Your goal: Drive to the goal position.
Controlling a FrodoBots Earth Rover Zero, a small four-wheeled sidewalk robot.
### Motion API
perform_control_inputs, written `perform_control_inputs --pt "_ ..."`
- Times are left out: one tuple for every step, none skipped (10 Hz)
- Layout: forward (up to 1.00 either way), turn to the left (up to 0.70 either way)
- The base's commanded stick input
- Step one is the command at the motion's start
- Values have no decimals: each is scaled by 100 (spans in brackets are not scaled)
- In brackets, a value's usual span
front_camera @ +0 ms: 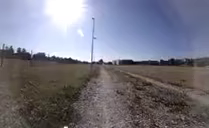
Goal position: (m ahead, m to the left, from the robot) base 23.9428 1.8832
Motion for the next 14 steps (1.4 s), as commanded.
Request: perform_control_inputs --pt "50 0" --pt "50 0" --pt "50 0" --pt "50 0" --pt "50 0" --pt "50 -4" --pt "50 -30" --pt "50 -50" --pt "50 -50" --pt "50 -49" --pt "50 -44" --pt "50 -29" --pt "50 0" --pt "50 0"
